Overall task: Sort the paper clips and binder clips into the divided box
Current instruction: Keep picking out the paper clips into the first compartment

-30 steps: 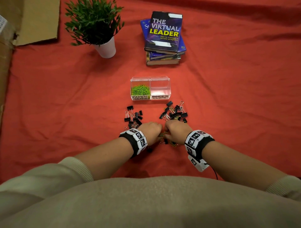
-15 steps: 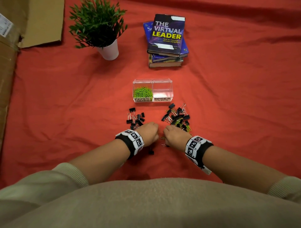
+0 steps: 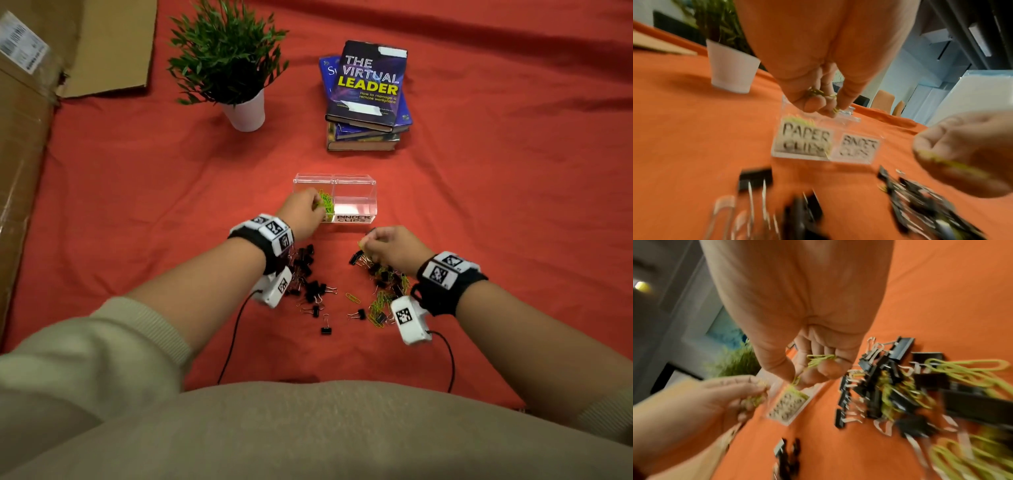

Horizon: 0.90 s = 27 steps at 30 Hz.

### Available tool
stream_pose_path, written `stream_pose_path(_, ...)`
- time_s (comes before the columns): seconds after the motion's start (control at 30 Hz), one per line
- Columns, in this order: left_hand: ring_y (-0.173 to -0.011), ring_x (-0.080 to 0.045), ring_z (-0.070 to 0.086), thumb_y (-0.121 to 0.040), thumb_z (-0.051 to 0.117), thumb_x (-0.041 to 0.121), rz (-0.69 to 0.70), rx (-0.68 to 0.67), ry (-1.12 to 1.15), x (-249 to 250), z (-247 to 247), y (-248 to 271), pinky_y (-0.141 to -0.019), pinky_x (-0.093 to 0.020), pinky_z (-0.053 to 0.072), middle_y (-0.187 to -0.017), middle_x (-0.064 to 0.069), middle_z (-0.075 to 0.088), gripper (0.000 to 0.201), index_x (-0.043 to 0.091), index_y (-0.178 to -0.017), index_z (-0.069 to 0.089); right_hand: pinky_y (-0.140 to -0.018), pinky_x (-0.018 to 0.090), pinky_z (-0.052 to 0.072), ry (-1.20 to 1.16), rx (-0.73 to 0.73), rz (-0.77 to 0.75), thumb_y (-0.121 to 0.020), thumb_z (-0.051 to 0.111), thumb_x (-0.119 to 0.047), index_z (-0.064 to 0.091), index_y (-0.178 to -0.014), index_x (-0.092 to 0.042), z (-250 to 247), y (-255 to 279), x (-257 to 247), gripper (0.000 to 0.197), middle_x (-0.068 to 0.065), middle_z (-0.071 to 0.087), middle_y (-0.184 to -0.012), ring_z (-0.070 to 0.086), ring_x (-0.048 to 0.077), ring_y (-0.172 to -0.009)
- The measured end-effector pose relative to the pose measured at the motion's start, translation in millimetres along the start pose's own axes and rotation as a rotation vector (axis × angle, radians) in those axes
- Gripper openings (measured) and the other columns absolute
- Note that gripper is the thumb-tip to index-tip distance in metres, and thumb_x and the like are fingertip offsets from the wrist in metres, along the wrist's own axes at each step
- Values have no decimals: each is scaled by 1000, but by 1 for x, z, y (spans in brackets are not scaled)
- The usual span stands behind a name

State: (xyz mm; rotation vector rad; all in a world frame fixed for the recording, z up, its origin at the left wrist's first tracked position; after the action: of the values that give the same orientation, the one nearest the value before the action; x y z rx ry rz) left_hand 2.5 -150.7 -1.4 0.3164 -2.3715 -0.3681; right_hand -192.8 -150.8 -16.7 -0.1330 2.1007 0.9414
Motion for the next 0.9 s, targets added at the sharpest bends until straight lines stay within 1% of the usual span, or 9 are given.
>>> stream_pose_path(0.1,-81,-25,54,-93,50,14,18,5,-161,3,-10,-24,-73,-33,46,-92,-11,59,15,3,-100,58,-51,21,45,-171,1,26,-91,56,-14,64,-87,-4,-9,-13,-20,13,7,62,-70,52,12,-52)
stream_pose_path(0.17,-92,-28,57,-92,54,15,27,-33,-229,1,-9,-32,-79,-32,45,-102,-13,63,17,4,-104,60,-51,23,46,-230,30,33,-90,57,-11,62,-81,-7,-12,-27,-33,11,7,61,-68,54,14,-51)
stream_pose_path(0.27,-108,-27,58,-91,57,15,60,-51,-258,0,-6,-31,-90,-31,44,-117,-12,63,23,7,-113,62,-50,21,48,-143,87,-7,-90,56,-11,64,-84,-3,-12,-48,-56,12,7,61,-67,58,16,-53)
stream_pose_path(0.37,-111,-26,56,-90,57,11,74,62,-193,-4,-6,-11,-94,-32,43,-118,-9,63,25,10,-114,62,-44,17,45,26,159,-89,-91,55,-13,63,-79,-8,-6,-69,-80,15,5,60,-64,57,5,-44)
stream_pose_path(0.47,-108,-25,50,-85,55,7,89,191,-156,-12,3,24,-92,-32,39,-109,-7,60,16,11,-100,62,-68,29,49,316,200,-181,-88,55,-11,70,-90,-9,7,-84,-101,16,10,69,-81,61,20,-70)
stream_pose_path(0.57,-106,-26,50,-85,56,13,158,0,-171,-21,42,57,-90,-34,40,-107,-8,57,14,11,-99,60,-82,29,47,521,103,-244,-87,48,-2,68,-105,-10,31,-89,-114,29,11,69,-107,63,27,-96)
stream_pose_path(0.67,-112,-24,49,-89,54,19,245,-209,-278,-26,77,79,-88,-36,45,-111,-5,54,23,16,-111,60,-93,31,49,602,-9,-273,-87,44,3,62,-118,-14,48,-90,-114,40,9,64,-120,60,26,-108)
stream_pose_path(0.77,-113,-24,48,-91,53,18,262,-260,-324,-33,85,84,-86,-36,45,-112,-5,52,28,21,-117,63,-94,32,49,496,18,-321,-86,45,4,63,-118,-15,40,-81,-109,41,7,64,-120,60,22,-108)
stream_pose_path(0.9,-112,-27,50,-87,54,20,278,-299,-407,-36,82,78,-87,-39,49,-111,-8,52,22,17,-107,64,-83,33,55,270,119,-307,-86,50,-1,66,-104,-13,8,-58,-76,27,5,68,-106,66,21,-93)
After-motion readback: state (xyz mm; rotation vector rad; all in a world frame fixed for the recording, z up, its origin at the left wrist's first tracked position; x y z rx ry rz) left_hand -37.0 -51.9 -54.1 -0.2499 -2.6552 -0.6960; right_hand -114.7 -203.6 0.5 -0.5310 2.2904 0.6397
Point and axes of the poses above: each hand's wrist, its own y-axis away from the middle knuckle, its own z-axis out of the palm, x = y × z, the point moved 5 cm from there along -y, towards the middle knuckle
